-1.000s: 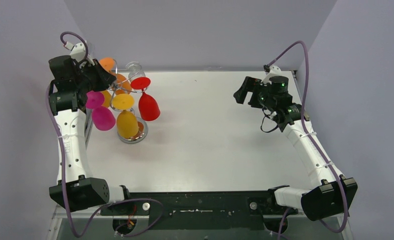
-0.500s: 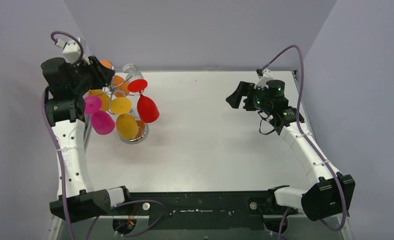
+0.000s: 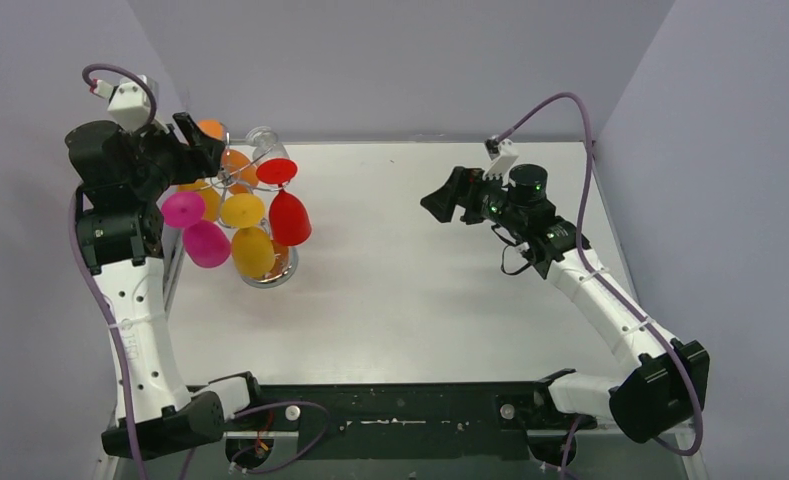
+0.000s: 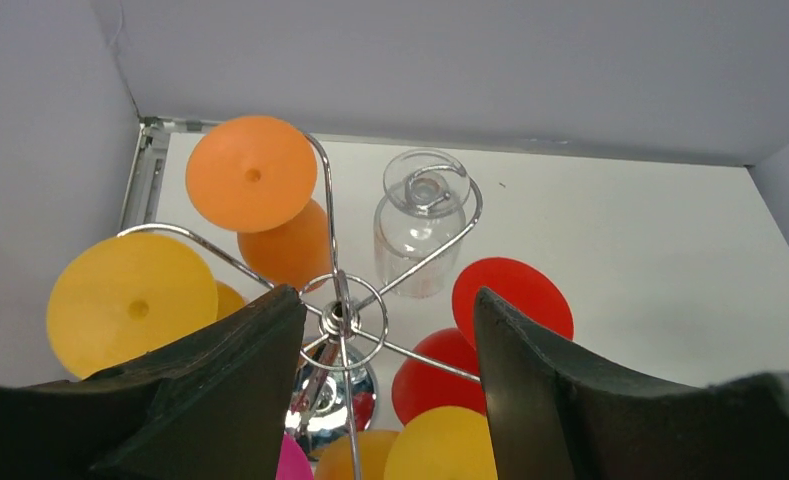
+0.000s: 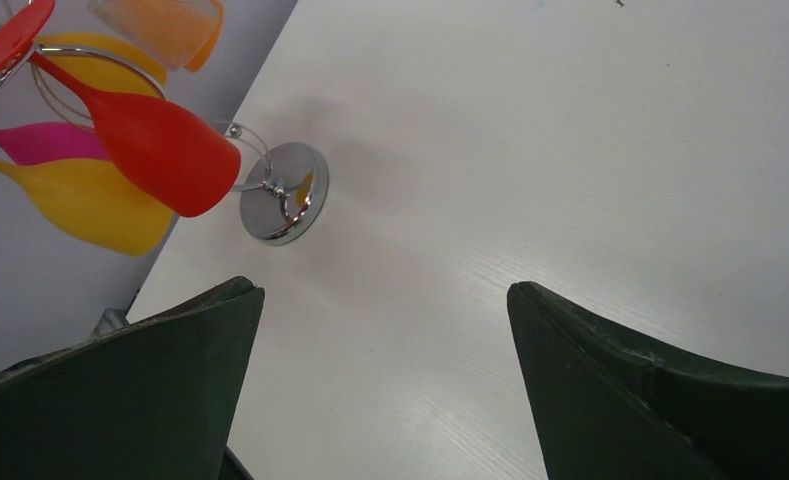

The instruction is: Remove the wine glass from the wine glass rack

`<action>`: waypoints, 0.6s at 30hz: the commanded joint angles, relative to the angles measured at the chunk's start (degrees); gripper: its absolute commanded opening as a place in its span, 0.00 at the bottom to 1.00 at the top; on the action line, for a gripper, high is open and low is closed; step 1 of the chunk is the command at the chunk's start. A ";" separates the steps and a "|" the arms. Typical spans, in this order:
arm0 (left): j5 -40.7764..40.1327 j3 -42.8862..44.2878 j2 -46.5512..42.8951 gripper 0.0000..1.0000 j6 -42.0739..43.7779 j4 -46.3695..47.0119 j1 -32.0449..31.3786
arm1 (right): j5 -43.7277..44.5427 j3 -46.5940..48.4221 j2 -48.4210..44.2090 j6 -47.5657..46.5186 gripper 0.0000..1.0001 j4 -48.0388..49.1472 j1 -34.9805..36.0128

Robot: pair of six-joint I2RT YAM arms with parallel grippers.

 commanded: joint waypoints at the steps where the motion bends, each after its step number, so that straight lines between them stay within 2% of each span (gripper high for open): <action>1: -0.81 2.44 -6.19 0.60 -0.01 -7.62 -0.13 | 2.27 -2.34 -0.43 2.23 1.00 6.72 2.16; 4: -4.35 -3.38 -12.05 0.60 -3.41 -6.97 -4.18 | 4.44 -3.92 -2.06 3.13 1.00 7.92 3.16; 6: -6.73 -6.49 -16.14 0.60 -6.35 -5.37 -4.52 | 4.71 -4.32 -3.09 3.51 1.00 8.18 3.62; 11: 0.22 -13.84 -21.81 0.60 -11.95 -4.09 -4.53 | 5.05 -5.53 -5.28 4.14 1.00 8.55 5.57; 18: -3.73 -21.14 -28.56 0.59 -13.97 -8.43 -5.05 | 7.37 -6.87 -6.55 5.54 1.00 8.82 8.70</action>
